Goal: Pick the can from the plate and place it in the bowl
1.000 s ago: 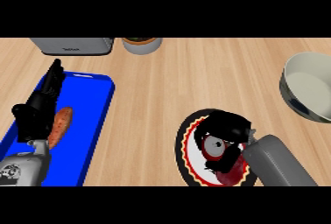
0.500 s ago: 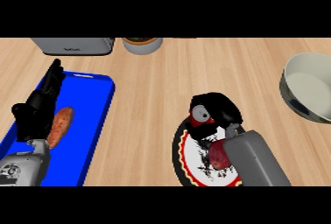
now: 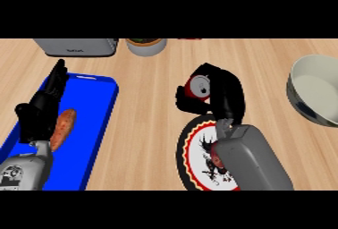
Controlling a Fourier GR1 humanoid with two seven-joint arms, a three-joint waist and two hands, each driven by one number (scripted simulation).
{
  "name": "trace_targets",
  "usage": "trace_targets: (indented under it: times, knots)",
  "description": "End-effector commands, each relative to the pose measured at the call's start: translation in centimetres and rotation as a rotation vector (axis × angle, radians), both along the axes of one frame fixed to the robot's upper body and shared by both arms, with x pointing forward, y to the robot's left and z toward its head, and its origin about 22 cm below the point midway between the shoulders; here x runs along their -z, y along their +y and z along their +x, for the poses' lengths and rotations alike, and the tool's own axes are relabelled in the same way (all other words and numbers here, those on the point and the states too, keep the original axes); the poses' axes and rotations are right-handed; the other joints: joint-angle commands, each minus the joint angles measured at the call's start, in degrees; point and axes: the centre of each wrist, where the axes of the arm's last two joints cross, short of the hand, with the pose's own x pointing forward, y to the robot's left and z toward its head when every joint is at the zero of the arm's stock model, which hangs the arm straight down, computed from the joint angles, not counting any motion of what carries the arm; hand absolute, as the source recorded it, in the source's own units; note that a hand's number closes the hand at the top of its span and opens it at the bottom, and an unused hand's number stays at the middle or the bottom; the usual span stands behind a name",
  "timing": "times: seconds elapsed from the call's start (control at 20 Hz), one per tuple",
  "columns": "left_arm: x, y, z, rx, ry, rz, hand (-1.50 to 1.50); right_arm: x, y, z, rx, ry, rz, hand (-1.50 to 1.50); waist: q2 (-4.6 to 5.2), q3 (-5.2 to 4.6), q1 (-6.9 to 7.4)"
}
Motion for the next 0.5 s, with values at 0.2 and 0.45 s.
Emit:
trace_targets:
  times: [0.2,0.45]
  knots:
    - [1.6,-0.7,-1.3,-0.023,-0.007,-0.003,0.0,-4.9,-0.1,-2.2,0.308,-0.099,0.008,1.5,0.31,0.03,-0.91]
    - [0.4,0.2,0.1,-0.031,-0.014,0.007,0.0,-3.5,-4.7,-0.1,0.402,-0.167,0.037,1.5,0.57,0.06,-0.59]
